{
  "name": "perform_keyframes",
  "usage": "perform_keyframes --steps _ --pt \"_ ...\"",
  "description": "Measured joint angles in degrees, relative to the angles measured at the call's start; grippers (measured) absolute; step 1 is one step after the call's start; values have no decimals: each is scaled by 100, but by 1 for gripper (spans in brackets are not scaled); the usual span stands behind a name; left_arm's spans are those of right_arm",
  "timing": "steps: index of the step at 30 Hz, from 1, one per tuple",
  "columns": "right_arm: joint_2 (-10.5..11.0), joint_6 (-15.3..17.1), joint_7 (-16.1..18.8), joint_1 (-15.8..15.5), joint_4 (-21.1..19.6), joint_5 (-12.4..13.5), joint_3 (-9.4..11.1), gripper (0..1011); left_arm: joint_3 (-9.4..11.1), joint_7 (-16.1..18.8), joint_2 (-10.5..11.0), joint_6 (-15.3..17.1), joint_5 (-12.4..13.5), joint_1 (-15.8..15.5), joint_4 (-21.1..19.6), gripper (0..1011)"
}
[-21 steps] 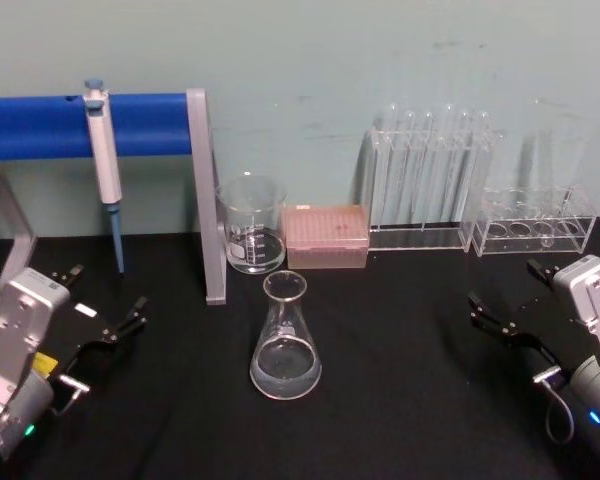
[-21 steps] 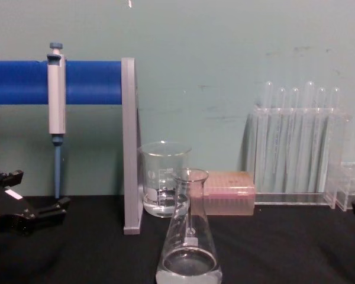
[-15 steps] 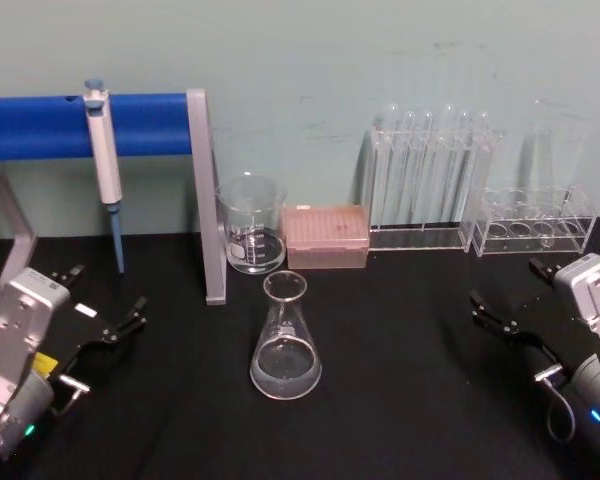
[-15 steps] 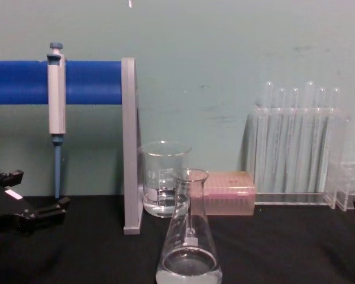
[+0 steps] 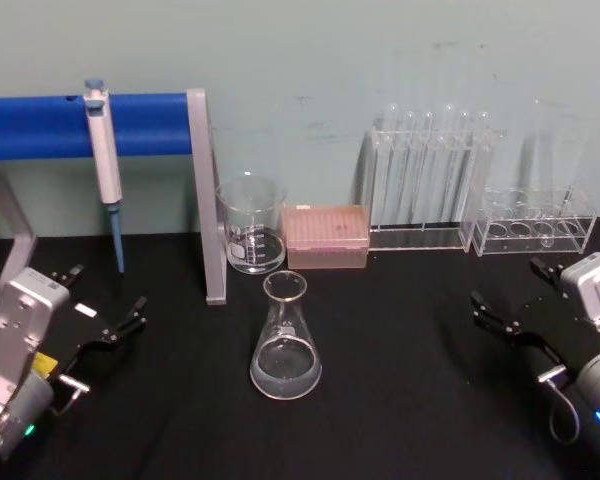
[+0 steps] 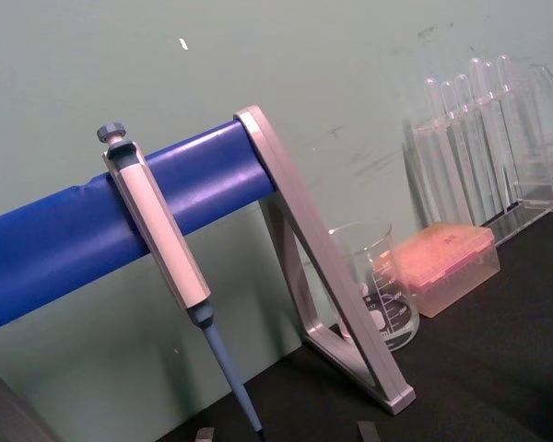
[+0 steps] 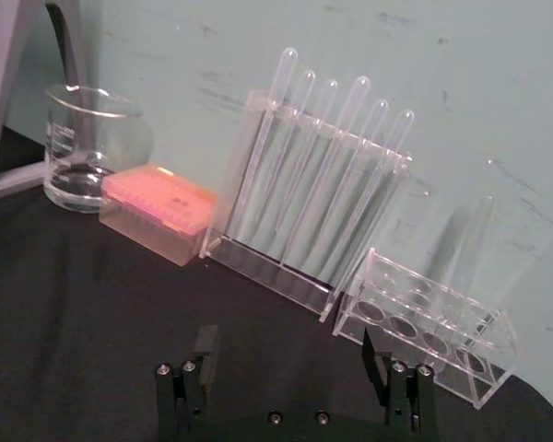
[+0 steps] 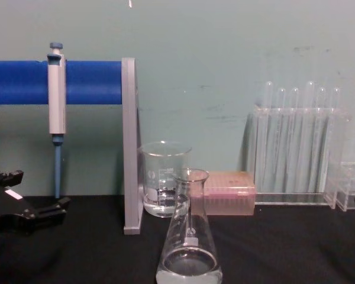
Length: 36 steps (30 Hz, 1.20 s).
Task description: Grasp the erlenmeyer flask with one hand, shake it three times, then place it back.
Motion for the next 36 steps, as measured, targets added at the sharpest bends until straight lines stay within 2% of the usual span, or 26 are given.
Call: perform_keyframes --steps 8,11,16,17,19,22,26,36 --pt "121 61 245 -336 -488 276 263 1003 0 0 0 0 0 0 0 1001" --pt "166 93 440 -522 -736 508 385 1003 0 0 0 0 0 0 0 1001" --pt "183 118 681 -671 -922 748 487 1003 0 0 0 0 0 0 0 1001" --pt "181 132 857 -732 -1001 910 537 1002 0 0 0 0 0 0 0 1001" --pt "176 137 915 -746 -1019 964 550 1003 0 0 0 0 0 0 0 1001" --pt "139 151 1177 -774 -1071 1149 587 1003 0 0 0 0 0 0 0 1001" --pt "96 153 1419 -748 -1073 1237 584 1003 0 0 0 0 0 0 0 1001" --pt "-63 111 2035 -480 -838 1212 414 1003 0 0 0 0 0 0 0 1001"
